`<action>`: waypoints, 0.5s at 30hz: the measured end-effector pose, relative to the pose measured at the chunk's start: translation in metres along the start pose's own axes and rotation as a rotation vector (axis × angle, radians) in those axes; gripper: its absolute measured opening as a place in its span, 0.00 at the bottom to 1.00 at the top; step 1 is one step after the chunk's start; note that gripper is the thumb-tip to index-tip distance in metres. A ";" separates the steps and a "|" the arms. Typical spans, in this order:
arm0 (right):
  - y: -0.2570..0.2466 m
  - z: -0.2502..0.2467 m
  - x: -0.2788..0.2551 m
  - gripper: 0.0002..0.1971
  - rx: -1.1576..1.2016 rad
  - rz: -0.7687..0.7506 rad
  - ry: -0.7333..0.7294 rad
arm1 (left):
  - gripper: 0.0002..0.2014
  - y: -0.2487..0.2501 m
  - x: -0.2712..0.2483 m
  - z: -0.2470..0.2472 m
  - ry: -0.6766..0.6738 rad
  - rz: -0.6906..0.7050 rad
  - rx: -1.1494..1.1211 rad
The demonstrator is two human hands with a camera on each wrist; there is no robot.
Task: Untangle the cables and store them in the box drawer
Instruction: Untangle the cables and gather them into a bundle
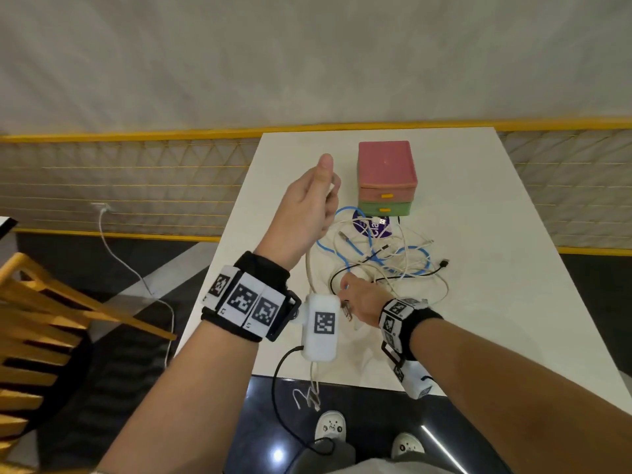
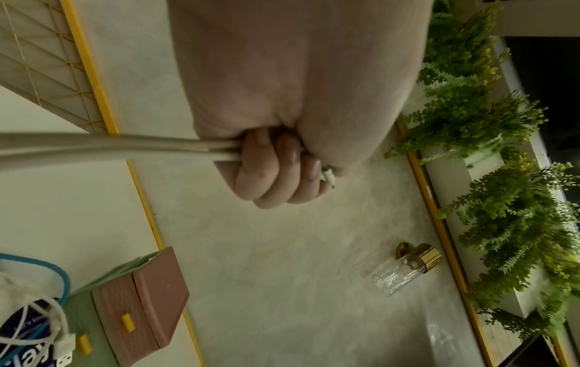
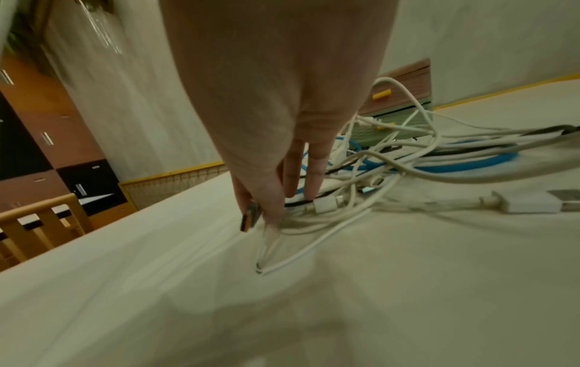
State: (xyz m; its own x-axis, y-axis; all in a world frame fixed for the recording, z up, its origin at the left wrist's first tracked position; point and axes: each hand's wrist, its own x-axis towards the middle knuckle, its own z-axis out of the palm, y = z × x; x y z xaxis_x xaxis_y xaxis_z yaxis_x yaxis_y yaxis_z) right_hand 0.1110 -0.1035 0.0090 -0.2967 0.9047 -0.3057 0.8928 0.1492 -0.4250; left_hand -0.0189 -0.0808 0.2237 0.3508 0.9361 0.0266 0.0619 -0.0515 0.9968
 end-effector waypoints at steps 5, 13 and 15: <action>0.004 -0.012 0.000 0.05 0.268 -0.107 0.144 | 0.17 -0.010 0.003 -0.002 0.021 0.042 0.090; -0.017 -0.107 -0.024 0.10 1.191 -0.146 0.517 | 0.10 -0.040 0.016 0.008 0.158 0.045 0.202; -0.025 -0.125 -0.033 0.11 1.286 -0.221 0.527 | 0.10 -0.044 0.018 0.017 0.138 -0.009 0.112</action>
State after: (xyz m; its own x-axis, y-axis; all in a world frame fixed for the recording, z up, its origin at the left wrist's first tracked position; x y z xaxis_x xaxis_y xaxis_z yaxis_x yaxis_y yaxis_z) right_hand 0.1408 -0.0875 0.1359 0.0275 0.9949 0.0975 -0.1694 0.1008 -0.9804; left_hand 0.0012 -0.0675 0.1793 0.2186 0.9751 0.0360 0.1705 -0.0745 0.9825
